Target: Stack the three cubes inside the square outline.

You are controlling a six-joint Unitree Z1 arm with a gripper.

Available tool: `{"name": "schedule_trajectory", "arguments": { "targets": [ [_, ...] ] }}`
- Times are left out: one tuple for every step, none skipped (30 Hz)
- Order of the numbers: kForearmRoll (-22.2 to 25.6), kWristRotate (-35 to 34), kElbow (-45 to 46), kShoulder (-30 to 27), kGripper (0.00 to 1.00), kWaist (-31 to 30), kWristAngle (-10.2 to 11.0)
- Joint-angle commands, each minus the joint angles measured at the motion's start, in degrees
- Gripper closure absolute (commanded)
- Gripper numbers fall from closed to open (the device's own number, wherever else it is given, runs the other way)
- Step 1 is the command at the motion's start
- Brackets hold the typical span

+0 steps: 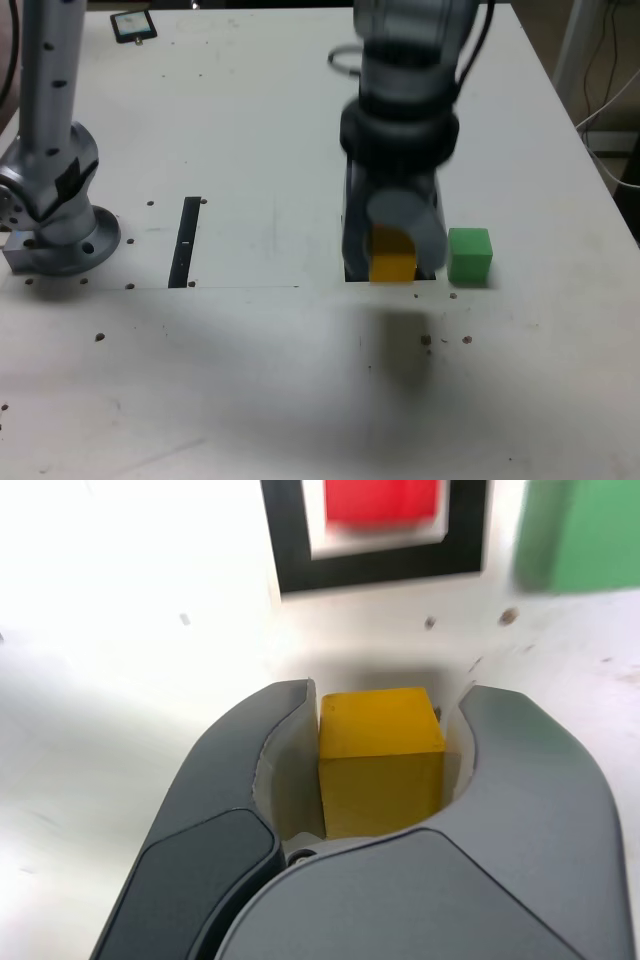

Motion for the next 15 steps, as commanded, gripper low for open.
{"name": "schedule_trajectory", "arguments": {
  "targets": [
    [1.37,1.87,-0.77,-1.33,0.78,0.86,1.09],
    [1.67,2.60,-0.78,-1.59,0.78,1.34,1.53],
    [1.84,3.28,-0.64,-1.75,0.78,1.94,1.87],
    [1.91,3.91,-0.37,-1.80,0.78,2.68,2.11],
    [1.91,4.53,-0.01,-1.76,0.78,3.54,2.21],
    [1.89,5.12,0.38,-1.69,0.78,4.49,2.23],
    [1.83,5.68,0.74,-1.63,0.78,5.51,2.19],
    [1.81,6.20,1.04,-1.59,0.78,6.55,2.13],
    [1.83,6.69,1.26,-1.57,0.78,7.55,2.07],
    [1.87,7.17,1.38,-1.57,0.78,8.45,2.01],
    [1.92,7.63,1.43,-1.54,0.78,9.23,1.98],
    [1.94,8.05,1.44,-1.46,0.78,9.90,2.00],
    [1.91,8.39,1.49,-1.31,0.78,10.43,2.04],
    [1.78,8.63,1.62,-1.07,0.78,10.86,2.06],
    [1.49,8.81,1.87,-0.77,0.78,11.22,2.04]
  ]
}}
